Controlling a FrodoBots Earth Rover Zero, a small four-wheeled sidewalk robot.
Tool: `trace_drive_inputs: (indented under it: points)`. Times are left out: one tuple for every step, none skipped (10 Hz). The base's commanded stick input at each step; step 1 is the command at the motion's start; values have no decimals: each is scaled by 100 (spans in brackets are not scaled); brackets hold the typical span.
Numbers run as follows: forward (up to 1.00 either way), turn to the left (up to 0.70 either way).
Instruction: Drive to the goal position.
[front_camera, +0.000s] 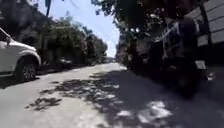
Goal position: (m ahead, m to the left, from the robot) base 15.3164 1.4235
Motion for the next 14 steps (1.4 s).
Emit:
trace_drive_inputs:
  points:
    - [100, 0]
    - [100, 0]
    - [100, 0]
    - [100, 0]
    - [100, 0]
    - [100, 0]
    - [100, 0]
    - [100, 0]
    - [100, 0]
    - [100, 0]
    - [100, 0]
    - [100, 0]
    - [100, 0]
    - [100, 0]
